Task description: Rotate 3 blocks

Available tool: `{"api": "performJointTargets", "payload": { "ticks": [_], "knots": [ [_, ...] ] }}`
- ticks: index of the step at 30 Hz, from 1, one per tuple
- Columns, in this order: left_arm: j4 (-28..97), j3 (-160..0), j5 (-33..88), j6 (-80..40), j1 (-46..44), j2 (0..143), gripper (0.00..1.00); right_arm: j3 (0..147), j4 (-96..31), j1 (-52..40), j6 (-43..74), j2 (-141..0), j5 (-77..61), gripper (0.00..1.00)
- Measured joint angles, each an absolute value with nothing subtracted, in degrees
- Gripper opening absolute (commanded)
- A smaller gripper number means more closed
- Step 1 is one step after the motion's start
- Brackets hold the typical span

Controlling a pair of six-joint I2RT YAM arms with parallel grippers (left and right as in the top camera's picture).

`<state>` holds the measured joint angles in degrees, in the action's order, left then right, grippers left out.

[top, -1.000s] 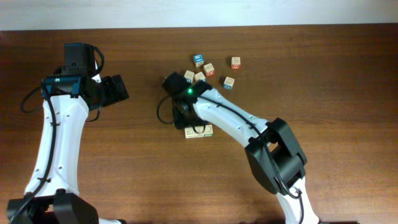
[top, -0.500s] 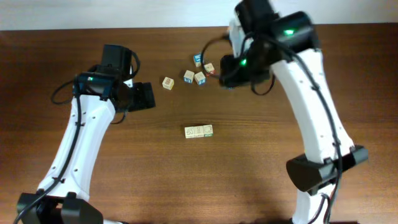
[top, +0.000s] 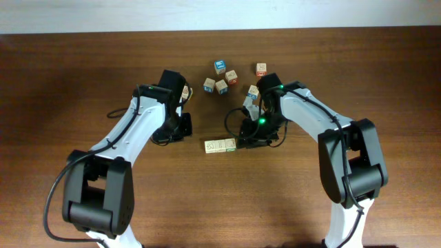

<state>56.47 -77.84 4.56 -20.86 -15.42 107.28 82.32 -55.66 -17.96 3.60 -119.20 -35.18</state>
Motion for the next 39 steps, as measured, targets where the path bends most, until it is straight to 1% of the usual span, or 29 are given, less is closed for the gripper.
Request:
{"api": "performJointTargets", "payload": {
  "ticks": [3, 5, 7, 10, 14, 19, 24, 34, 39],
  "knots": [
    [55.5, -77.8, 4.6, -20.9, -15.5, 107.5, 0.00, 82.3, -57.2, -15.0, 3.4, -119.2, -35.7, 0.21],
    [54.8, -77.8, 4.6, -20.9, -16.7, 107.6, 0.00, 82.2, -57.4, -12.7, 3.5, -119.2, -35.6, 0.15],
    [54.6, -77.8, 4.6, -21.1, -18.5, 108.2, 0.00, 80.9, -56.0, -12.7, 4.8, -119.2, -34.4, 0.12],
    [54.3, -77.8, 4.5, -23.1, -18.8, 108.4, 0.00, 75.9, -49.6, -12.7, 9.6, -119.1, -32.8, 0.11],
    [52.1, -74.4, 4.6, -25.2, -18.8, 108.5, 0.00, 75.3, -46.0, -12.7, 12.2, -119.0, -33.7, 0.12],
    [48.8, -72.8, 5.7, -25.4, -19.2, 108.5, 0.00, 75.2, -44.0, -14.9, 15.1, -119.0, -33.7, 0.11],
    [46.0, -72.2, 7.2, -25.4, -23.3, 108.5, 0.00, 75.1, -42.7, -17.3, 17.8, -119.0, -33.7, 0.11],
    [44.5, -72.1, 7.2, -25.4, -23.3, 108.5, 0.00, 75.1, -42.6, -18.8, 19.9, -119.0, -33.9, 0.11],
    [44.5, -72.1, 7.2, -25.4, -23.3, 108.5, 0.00, 75.0, -40.6, -20.2, 22.3, -119.0, -33.9, 0.07]
  ]
}}
